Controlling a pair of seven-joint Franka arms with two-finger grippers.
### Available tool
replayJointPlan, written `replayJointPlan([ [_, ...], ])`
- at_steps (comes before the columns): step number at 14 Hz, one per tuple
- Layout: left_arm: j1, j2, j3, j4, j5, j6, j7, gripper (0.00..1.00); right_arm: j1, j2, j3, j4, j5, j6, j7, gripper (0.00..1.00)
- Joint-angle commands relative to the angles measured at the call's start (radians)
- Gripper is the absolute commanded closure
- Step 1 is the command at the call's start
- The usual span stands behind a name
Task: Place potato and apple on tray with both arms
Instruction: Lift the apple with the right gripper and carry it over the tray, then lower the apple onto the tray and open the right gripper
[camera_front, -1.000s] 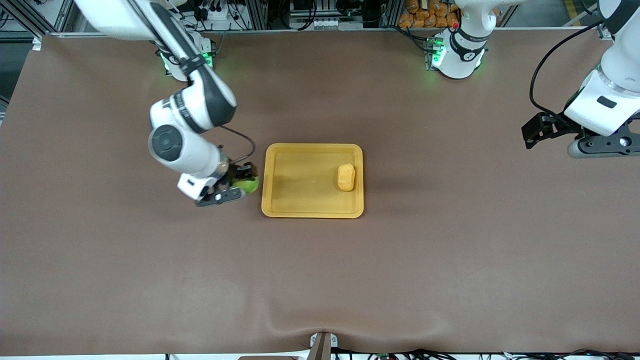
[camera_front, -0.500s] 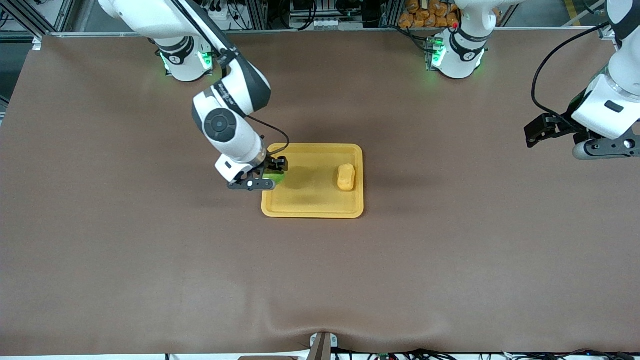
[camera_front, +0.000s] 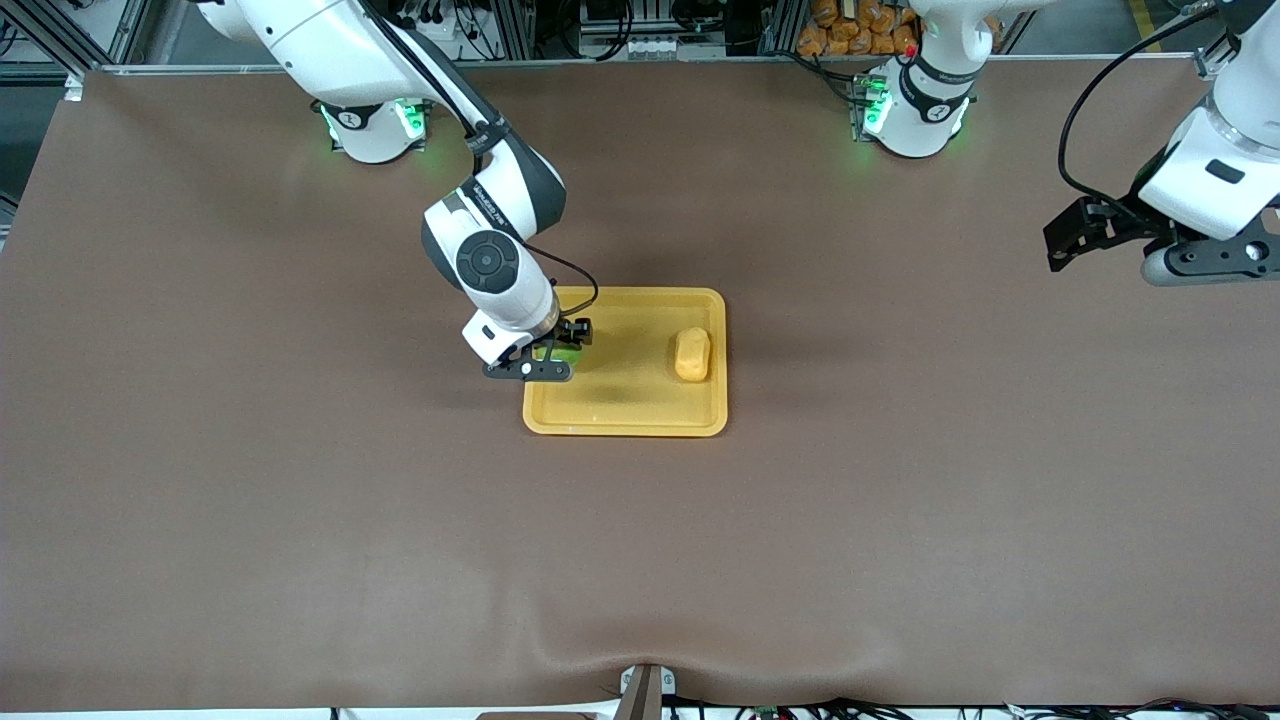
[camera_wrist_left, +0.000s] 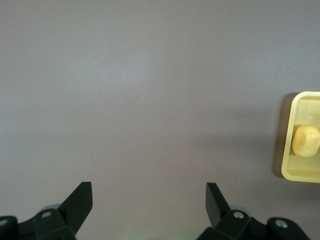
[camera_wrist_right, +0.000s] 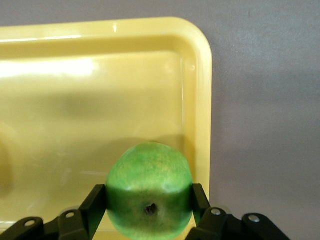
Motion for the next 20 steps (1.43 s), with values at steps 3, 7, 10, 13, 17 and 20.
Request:
replayJointPlan([
  [3,-0.025,-0.060,0.040,-0.034,-0.024,-0.059,0.019,0.00,0.010,0.017,-0.006,0.006,-0.028,0.022,0.029,0.00],
  [7,-0.024,-0.071,0.072,-0.032,-0.093,-0.106,0.037,0.00,-0.013,-0.020,-0.008,0.006,-0.025,-0.009,0.030,0.00],
  [10,-0.025,-0.078,0.084,-0.032,-0.110,-0.120,0.037,0.00,-0.111,-0.109,-0.006,0.007,-0.022,-0.069,0.027,0.00],
  [13,-0.027,-0.086,0.086,-0.029,-0.109,-0.122,0.041,0.00,-0.216,-0.236,-0.005,0.004,-0.017,-0.139,0.018,0.00],
  [17,-0.019,-0.079,0.090,-0.006,-0.104,-0.128,0.045,0.00,-0.318,-0.393,-0.006,0.006,-0.017,-0.294,-0.085,0.00],
  [20,-0.019,-0.079,0.084,-0.011,-0.102,-0.140,0.042,0.00,-0.391,-0.455,-0.072,0.007,-0.011,-0.358,-0.319,0.00],
])
